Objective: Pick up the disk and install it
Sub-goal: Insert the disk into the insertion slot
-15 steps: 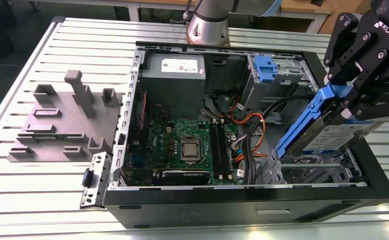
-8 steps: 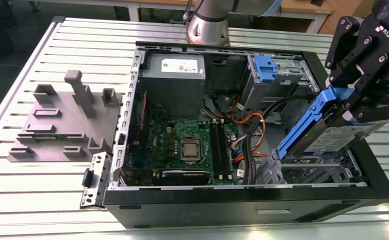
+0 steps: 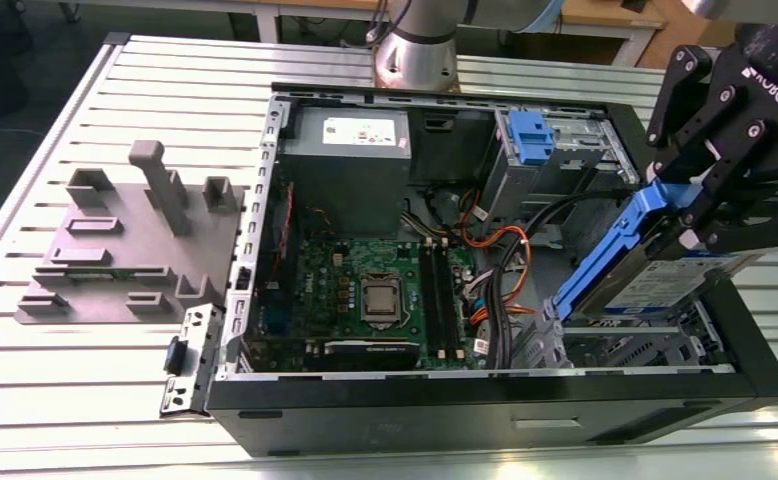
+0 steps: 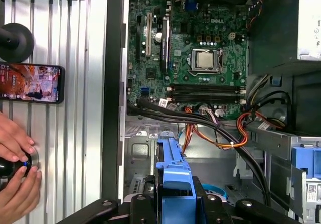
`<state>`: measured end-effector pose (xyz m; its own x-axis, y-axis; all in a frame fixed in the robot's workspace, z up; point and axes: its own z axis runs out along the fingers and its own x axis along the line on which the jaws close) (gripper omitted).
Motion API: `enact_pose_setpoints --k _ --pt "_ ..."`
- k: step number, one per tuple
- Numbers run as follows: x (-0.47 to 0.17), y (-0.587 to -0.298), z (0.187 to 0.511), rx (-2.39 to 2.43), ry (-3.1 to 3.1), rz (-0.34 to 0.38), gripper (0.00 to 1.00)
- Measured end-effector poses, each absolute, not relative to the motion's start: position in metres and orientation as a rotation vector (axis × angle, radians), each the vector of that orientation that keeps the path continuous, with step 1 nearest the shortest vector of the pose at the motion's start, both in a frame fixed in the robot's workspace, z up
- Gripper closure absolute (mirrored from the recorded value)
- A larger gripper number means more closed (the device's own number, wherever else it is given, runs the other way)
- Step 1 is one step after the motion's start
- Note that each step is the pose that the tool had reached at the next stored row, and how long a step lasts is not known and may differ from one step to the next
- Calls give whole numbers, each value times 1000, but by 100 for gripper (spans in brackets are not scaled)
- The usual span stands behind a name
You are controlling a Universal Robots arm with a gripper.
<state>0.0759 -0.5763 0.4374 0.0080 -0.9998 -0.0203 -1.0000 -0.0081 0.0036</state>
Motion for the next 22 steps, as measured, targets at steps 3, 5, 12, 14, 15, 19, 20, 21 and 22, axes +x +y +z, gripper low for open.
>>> enact_pose_setpoints --k 3,5,12,14,15,19,20,21,22 --pt "76 -576 435 -2222 2204 27 64" --pt "77 -576 434 -2222 2204 27 64" --pt "78 -577 428 -2221 2205 27 64" --pt "78 -577 426 -2218 2208 27 64" --pt "78 -577 426 -2217 2209 26 64" --pt "79 -577 423 -2213 2213 27 64" --pt "79 -577 423 -2213 2213 27 64" --pt "79 -577 422 -2213 2213 26 64" --pt "79 -577 422 -2213 2213 27 64"
